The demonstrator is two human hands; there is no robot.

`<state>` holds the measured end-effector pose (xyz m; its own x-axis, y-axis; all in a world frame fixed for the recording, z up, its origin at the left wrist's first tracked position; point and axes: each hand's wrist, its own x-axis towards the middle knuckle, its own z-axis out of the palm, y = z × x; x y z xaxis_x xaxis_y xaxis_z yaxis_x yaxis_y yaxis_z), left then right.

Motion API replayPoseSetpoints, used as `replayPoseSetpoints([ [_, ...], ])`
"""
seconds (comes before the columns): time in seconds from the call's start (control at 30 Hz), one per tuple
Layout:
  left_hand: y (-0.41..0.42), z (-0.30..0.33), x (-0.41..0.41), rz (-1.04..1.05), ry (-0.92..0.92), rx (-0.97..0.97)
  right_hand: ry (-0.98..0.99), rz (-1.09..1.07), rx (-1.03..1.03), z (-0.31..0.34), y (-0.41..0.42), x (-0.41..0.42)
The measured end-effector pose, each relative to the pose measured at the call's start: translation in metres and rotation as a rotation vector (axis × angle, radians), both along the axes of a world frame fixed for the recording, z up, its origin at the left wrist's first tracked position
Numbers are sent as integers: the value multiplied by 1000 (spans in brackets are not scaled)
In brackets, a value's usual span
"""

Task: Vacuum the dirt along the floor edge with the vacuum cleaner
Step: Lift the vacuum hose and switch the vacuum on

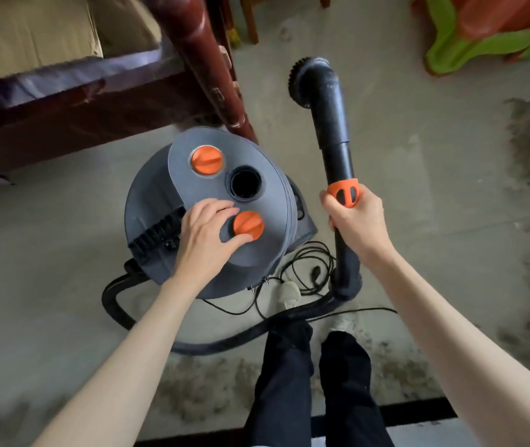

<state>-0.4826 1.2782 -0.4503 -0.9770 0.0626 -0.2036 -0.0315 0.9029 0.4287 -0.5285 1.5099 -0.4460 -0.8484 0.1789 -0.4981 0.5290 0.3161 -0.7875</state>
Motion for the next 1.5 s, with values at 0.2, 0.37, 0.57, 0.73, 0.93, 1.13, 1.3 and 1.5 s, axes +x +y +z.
replayPoseSetpoints([
  [0.2, 1, -12, -3, 24, 82, -3, -47, 7, -9, -16, -5, 5],
  [0.37, -1, -14, -8, -21, 47, 18, -39, -16, -27, -15, -5, 3],
  [0.57, -5, -12, -16, -92, 7, 31, -39, 3, -42, -14, -4, 5],
  [0.73, -7, -10, -18, -92, -48, 26, -33, -31, -39, -11, 3, 12],
  [0.93, 9, 13, -18, 10, -99, 151, -6, -211, -80, 17, 23, 14],
  [1.13, 63, 64, -27, -82, -118, 303, 82, -400, -164, 79, 53, 6],
  [1.3, 132, 106, -25, -301, -231, 438, 163, -565, -264, 143, 95, 4],
  [1.5, 230, 152, -17, -459, -417, 624, 277, -727, -397, 218, 154, 22],
])
